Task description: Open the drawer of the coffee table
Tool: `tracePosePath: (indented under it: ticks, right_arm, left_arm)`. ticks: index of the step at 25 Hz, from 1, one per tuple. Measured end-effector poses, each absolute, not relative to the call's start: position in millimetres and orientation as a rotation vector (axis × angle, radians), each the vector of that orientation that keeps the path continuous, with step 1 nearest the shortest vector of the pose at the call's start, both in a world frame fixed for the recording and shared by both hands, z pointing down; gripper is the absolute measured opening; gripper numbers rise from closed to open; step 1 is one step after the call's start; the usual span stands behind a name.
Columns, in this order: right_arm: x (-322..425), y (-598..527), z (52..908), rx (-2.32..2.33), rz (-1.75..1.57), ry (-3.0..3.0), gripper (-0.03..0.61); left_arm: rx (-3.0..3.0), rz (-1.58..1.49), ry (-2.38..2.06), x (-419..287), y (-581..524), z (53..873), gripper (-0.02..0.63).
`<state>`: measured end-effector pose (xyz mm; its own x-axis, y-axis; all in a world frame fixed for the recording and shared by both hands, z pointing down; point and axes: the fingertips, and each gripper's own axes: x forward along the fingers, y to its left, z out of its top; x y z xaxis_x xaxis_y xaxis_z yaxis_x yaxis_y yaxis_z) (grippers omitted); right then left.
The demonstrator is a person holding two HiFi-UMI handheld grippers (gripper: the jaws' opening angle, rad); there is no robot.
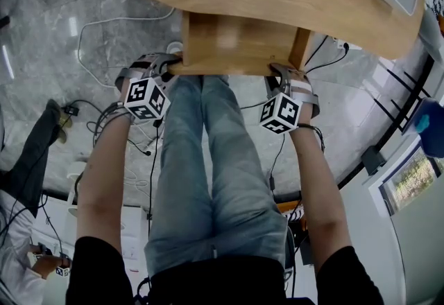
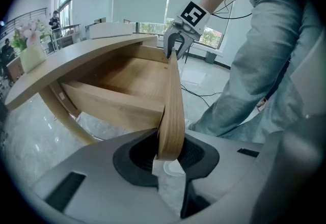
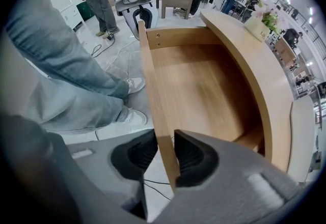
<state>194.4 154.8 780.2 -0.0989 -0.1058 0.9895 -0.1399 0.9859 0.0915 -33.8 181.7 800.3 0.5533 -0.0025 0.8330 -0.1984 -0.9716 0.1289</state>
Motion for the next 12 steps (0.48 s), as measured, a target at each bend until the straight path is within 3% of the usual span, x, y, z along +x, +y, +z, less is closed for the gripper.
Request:
tracePosePath:
  ticks: [12]
  right_arm:
    - [192.2,166.5,803.6,0.138,0.061,-1.639,0.095]
  left_arm:
    - [2.592,1.491,-0.045,-38.6,191.6,831.1,0.104]
